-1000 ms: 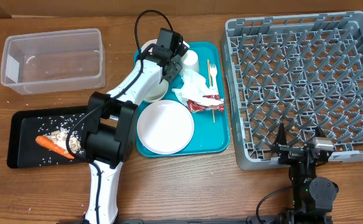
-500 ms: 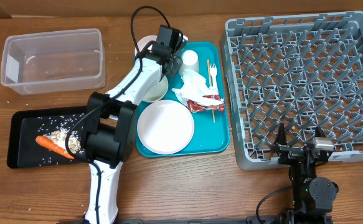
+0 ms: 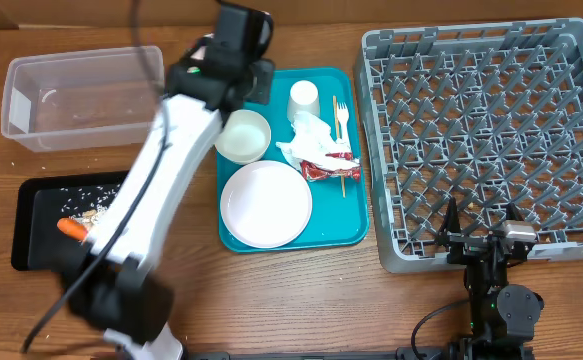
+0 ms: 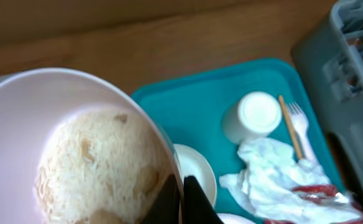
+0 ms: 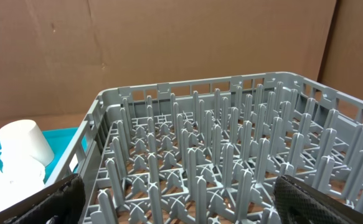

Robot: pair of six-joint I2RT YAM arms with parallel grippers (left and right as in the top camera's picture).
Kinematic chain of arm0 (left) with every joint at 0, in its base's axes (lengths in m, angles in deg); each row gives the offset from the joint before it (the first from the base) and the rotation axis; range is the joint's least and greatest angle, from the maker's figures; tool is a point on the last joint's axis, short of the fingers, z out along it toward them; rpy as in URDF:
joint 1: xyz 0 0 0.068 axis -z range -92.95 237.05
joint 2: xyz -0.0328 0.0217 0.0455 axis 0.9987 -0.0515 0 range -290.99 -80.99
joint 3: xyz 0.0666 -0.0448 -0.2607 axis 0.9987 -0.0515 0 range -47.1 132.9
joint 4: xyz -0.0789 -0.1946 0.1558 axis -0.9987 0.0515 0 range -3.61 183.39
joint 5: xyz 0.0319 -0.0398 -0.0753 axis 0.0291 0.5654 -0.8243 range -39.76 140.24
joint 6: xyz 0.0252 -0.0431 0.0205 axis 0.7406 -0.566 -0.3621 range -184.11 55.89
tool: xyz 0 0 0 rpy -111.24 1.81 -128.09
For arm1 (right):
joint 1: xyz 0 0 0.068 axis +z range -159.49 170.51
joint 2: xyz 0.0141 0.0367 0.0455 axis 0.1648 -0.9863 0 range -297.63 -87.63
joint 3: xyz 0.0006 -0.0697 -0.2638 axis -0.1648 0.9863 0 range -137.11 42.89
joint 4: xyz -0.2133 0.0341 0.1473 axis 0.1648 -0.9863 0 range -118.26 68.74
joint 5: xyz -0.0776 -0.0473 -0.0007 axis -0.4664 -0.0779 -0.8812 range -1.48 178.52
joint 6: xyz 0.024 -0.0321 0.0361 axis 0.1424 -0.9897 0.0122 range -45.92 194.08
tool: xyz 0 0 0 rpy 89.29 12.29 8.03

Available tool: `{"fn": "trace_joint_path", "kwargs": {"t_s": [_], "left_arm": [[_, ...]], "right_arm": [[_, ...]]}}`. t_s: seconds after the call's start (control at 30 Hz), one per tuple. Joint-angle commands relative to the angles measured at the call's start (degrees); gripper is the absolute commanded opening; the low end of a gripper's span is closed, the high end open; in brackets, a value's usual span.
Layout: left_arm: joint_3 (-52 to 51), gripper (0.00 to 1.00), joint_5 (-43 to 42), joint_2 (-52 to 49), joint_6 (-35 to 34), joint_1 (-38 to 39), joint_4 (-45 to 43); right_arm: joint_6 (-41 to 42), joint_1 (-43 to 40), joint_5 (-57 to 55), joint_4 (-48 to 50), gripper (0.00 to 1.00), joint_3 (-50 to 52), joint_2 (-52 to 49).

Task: Sort waste into correct bins and load items into the dishwasher rack
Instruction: 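Carry the rice bowl left and tip it over the black tray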

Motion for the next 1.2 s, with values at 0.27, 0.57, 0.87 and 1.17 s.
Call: {"fn": "trace_joint_path", "kwargs": {"t_s": [0.27,0.57,0.87,1.17], "left_arm": [[-0.3,0.05,-15.0,13.0,-14.1,-20.4,21.3],[-8.4,0.05,-35.1,13.0,-6.9,-37.0,23.6],[-28.0,0.04,-60.2,13.0,-3.1,-51.3,10.9],[-42.9,0.04,-77.4,13.0,-0.2,-66.2,-1.7]], "right_arm": [[-0.2,-0.1,-0.5,0.4,1.00,0.6,0.5],[-0.2,-0.1,-0.5,0.4,1.00,0.6,0.5],[-0.2,-0.1,-0.5,0.4,1.00,0.6,0.5],[-0.2,-0.1,-0.5,0.4,1.00,0.6,0.5]]}}
